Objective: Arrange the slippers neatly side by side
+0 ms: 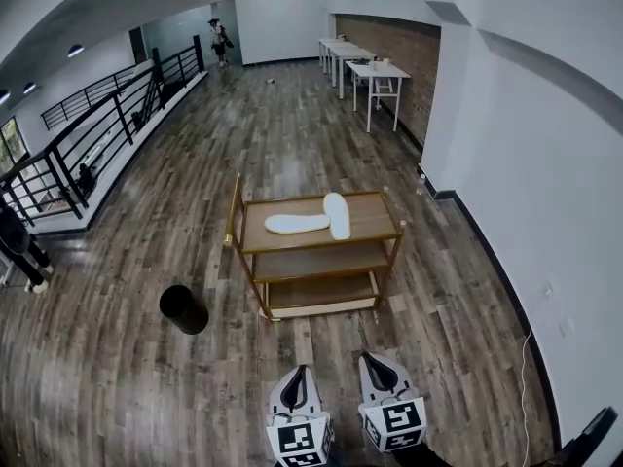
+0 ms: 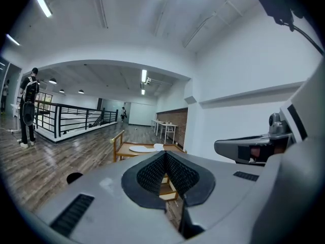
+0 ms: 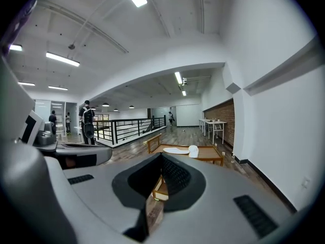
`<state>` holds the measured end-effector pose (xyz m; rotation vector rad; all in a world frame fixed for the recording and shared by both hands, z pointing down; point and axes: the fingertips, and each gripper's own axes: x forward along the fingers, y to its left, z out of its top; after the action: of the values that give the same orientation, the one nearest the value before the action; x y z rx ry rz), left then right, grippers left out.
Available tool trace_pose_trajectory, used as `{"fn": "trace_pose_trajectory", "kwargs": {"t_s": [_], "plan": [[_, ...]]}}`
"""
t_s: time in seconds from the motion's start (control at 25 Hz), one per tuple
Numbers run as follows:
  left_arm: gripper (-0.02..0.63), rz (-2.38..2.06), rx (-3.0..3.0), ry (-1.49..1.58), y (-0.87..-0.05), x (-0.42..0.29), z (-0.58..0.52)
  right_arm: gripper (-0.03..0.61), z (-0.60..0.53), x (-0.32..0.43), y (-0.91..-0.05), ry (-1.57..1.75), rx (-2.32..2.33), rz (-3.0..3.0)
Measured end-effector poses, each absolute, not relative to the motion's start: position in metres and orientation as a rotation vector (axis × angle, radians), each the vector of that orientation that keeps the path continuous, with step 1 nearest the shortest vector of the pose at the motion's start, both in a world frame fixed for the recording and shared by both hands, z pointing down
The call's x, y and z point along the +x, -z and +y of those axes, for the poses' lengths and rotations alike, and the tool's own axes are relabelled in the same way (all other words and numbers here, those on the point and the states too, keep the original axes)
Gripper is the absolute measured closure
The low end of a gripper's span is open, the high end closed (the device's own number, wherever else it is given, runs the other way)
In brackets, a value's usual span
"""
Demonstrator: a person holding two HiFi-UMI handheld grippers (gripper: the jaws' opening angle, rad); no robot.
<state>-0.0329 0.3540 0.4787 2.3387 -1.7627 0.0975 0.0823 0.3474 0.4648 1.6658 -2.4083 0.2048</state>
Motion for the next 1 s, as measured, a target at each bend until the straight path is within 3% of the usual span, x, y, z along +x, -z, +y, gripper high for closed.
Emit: {"fn": "trace_pose_trajectory", "kwargs": {"t_s": [0.4,1.0], "plan": [[0.612,-1.759,2.323,-0.095,-0.485,-0.064,0.292,0.580,0.282,0.052,-0.464,-0.194,1.668,-2.405],[0.612,-1.718,2.308,-0.082,-0.496,-0.057,0.254,0.580,0.245,0.069,-0.472,-0.231,1.721,-2.343]]}}
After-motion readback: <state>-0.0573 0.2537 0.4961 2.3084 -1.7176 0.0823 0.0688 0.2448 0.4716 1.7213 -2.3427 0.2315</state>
